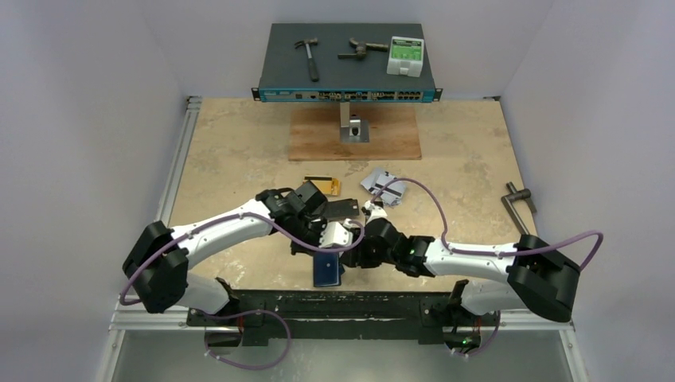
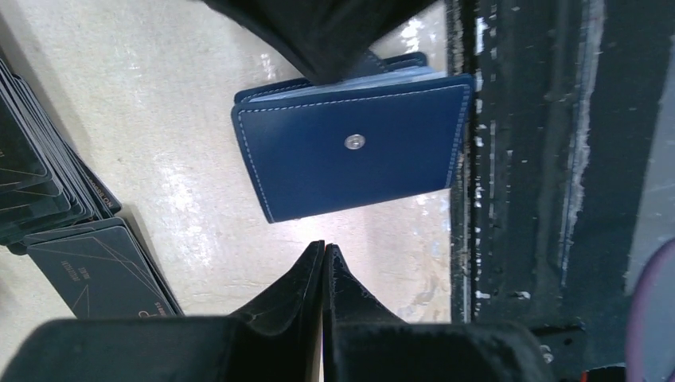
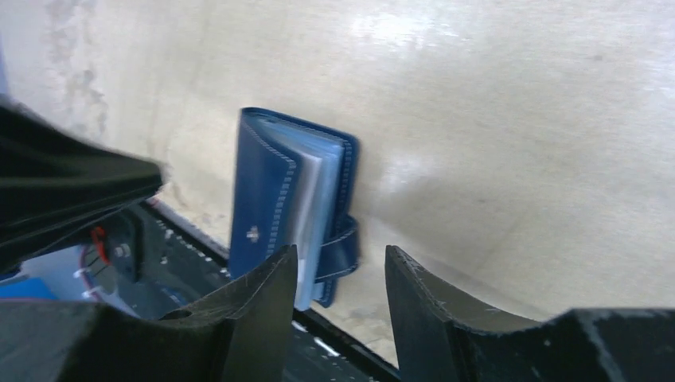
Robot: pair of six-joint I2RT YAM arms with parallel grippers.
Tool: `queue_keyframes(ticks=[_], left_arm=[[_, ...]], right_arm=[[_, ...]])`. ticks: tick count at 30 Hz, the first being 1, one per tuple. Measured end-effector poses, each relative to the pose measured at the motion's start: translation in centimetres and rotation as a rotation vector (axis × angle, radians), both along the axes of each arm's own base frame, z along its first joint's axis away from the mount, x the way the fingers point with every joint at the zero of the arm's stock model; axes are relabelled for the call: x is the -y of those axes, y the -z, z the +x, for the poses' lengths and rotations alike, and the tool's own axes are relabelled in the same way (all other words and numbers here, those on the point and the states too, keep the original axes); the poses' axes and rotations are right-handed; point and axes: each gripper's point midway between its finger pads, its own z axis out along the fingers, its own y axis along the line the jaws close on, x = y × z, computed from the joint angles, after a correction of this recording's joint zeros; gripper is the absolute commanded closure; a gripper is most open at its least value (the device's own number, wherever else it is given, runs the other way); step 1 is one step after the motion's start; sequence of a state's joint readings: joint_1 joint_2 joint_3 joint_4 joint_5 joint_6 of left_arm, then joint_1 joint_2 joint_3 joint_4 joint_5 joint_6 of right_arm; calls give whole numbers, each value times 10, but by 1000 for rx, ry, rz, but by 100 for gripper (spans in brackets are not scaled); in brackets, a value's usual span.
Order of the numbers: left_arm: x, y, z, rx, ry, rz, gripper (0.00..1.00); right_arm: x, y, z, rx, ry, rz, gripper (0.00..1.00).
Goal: Put the credit cards into the card holder
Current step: Move the card holder to the center of the board.
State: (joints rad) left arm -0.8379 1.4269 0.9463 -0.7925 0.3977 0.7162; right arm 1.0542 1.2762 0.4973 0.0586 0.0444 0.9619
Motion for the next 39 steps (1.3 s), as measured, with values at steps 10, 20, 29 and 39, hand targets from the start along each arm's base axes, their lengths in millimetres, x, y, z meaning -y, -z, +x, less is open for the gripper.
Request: queue_keyframes(ticks=[10, 20, 29, 39], left_arm=[[-5, -30, -51, -52, 44, -109, 88], [-4, -29, -71, 117, 184, -118, 71], [16, 5, -71, 201, 187, -73, 65], [34, 21, -61, 265, 160, -78, 37]], right_arm=[[19, 22, -3, -27, 29, -58, 52], [7, 20, 15, -25, 45, -5, 40], [9, 18, 12, -15, 23, -21, 45], [32, 5, 49, 28, 127, 12, 46]])
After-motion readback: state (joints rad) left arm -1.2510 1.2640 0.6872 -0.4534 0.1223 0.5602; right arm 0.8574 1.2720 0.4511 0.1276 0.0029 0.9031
